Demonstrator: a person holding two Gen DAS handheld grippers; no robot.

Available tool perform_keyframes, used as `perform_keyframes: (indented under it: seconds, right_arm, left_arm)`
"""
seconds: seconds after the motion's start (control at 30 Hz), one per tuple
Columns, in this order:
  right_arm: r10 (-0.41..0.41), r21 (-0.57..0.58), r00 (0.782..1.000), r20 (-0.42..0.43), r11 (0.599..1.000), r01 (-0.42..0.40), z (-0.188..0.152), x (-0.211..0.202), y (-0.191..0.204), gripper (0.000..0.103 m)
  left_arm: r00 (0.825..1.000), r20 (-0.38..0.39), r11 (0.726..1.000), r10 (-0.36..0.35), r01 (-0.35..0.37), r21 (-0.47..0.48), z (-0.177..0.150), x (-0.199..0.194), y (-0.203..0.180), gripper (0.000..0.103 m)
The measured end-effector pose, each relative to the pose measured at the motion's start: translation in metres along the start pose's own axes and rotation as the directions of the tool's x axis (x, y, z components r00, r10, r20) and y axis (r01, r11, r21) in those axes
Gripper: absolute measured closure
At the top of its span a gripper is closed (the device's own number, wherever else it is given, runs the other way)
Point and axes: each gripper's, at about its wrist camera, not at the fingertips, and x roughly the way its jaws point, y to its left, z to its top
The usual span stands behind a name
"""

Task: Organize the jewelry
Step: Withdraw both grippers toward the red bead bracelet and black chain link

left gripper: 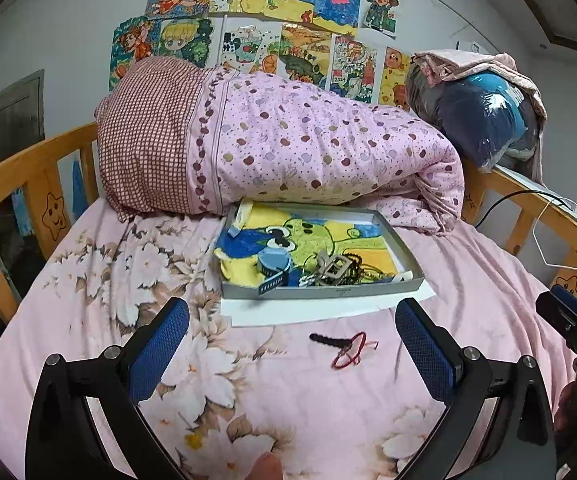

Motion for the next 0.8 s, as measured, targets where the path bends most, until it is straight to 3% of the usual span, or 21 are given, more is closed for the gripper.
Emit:
perform_keyframes:
  seconds: [0.1,0.47,0.8]
  right_arm:
    - [-0.011,-0.005,1.000,-0.028,1.000,0.010,-0.007,0.002,0.005,0.000]
    - [-0.026,-0.011,0.990,-0.141,1.000,0.025,-0.034,0.027,0.020,0.000]
    - [0.004,0.063,0.961,-0.278,0.998,0.015,-0.062,0.069,0.009,0.000]
  left_arm:
    - [1.000,-0.011,1.000,0.025,-0.025,0.009,-0.012,0.000,0.005,0.002]
    - [0.985,-0.166,0.999,0.043,-0.047,-0.018,-0.051,0.035,0.031,0.002]
    - [0.967,-0.252,0.997,0.046,-0.060,-0.048,-0.069,0.064,0.048,0.002]
